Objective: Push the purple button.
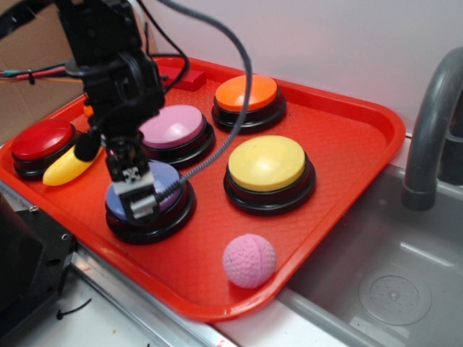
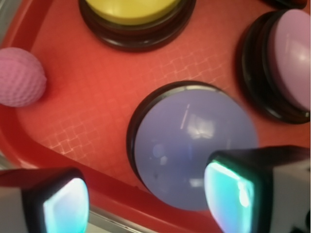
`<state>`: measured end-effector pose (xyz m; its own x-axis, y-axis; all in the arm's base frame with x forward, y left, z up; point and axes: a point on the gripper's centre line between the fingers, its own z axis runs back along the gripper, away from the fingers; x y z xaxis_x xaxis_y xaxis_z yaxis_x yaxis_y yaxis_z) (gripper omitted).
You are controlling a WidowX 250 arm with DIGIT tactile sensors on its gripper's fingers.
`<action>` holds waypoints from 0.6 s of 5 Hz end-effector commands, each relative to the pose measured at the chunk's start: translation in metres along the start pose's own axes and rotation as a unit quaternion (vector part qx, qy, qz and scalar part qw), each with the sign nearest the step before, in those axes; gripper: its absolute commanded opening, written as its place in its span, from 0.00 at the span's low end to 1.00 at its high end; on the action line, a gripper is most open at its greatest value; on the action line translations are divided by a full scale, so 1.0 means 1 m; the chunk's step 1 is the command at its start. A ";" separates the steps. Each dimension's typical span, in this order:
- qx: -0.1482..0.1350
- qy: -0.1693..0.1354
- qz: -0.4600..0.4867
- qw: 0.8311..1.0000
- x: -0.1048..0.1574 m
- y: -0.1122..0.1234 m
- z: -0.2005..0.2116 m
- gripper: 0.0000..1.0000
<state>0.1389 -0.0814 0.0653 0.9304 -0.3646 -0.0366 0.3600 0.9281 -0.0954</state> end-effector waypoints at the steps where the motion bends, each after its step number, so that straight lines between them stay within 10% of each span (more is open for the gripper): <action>1: -0.004 -0.013 -0.001 1.000 0.001 -0.007 0.005 1.00; 3: 0.020 -0.021 0.056 0.998 -0.012 0.016 -0.007 1.00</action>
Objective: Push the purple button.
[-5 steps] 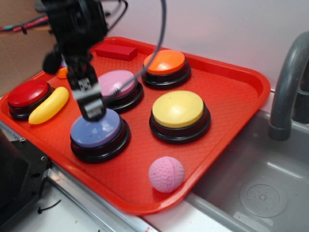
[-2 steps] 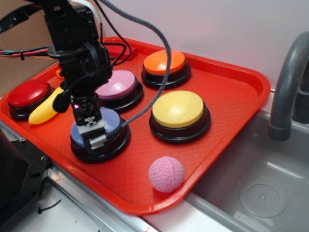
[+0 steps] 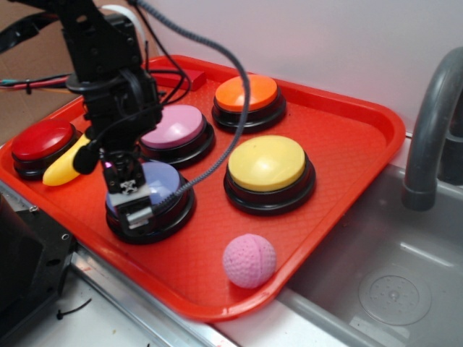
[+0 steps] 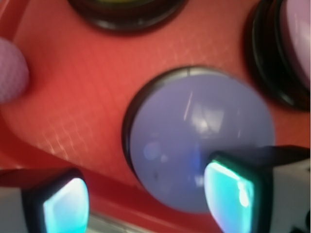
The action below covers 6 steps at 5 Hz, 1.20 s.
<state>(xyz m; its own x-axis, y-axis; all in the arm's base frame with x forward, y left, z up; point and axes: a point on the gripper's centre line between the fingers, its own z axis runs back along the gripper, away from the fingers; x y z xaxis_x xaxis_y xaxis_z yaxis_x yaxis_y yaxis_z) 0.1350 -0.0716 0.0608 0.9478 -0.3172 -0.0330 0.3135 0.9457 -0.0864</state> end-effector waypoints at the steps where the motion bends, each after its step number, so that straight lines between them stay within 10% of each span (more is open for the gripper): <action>1: 0.029 -0.022 0.034 0.999 0.000 0.011 -0.009 1.00; 6: 0.022 -0.011 0.033 0.999 0.016 0.011 0.030 1.00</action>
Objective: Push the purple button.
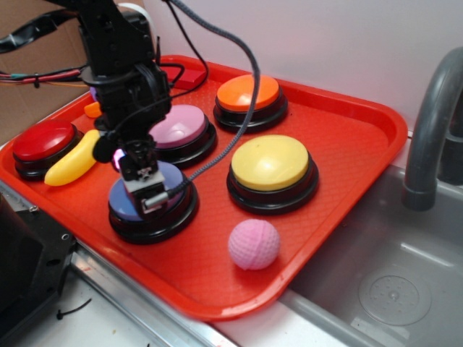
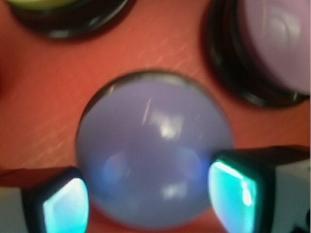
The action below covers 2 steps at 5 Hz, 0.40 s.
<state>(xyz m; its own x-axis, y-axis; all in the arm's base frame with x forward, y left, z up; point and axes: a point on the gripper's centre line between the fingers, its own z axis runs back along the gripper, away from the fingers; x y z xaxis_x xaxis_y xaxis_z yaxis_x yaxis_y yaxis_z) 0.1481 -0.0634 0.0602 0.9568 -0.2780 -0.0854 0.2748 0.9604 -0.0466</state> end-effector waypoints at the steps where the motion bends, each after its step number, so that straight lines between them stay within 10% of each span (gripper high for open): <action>1: 0.003 -0.037 0.017 0.999 0.004 0.002 0.038 1.00; 2: 0.006 -0.036 0.021 0.999 0.004 0.003 0.042 1.00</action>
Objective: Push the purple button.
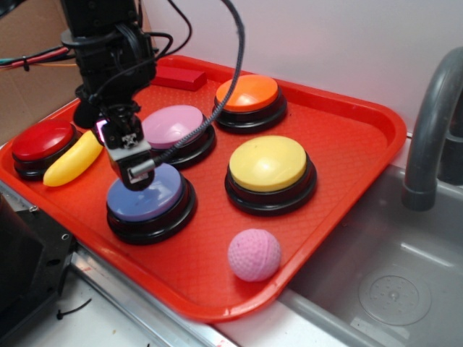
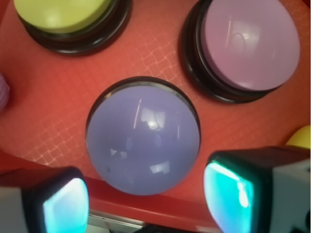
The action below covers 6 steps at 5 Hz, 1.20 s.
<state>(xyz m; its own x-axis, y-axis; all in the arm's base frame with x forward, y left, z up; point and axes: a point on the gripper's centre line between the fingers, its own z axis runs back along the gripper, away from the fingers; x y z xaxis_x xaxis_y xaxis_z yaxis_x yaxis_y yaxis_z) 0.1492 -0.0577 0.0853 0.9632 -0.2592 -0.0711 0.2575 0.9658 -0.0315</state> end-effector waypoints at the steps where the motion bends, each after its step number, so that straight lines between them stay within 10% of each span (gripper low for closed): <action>1: 0.003 -0.030 0.018 0.999 0.007 0.001 0.022 1.00; 6: -0.001 -0.035 0.037 0.999 0.003 0.003 0.054 1.00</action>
<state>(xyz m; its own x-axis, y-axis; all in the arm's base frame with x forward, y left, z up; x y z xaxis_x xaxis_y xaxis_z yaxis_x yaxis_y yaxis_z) 0.1519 -0.0507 0.1262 0.9769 -0.2069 -0.0529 0.2057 0.9782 -0.0270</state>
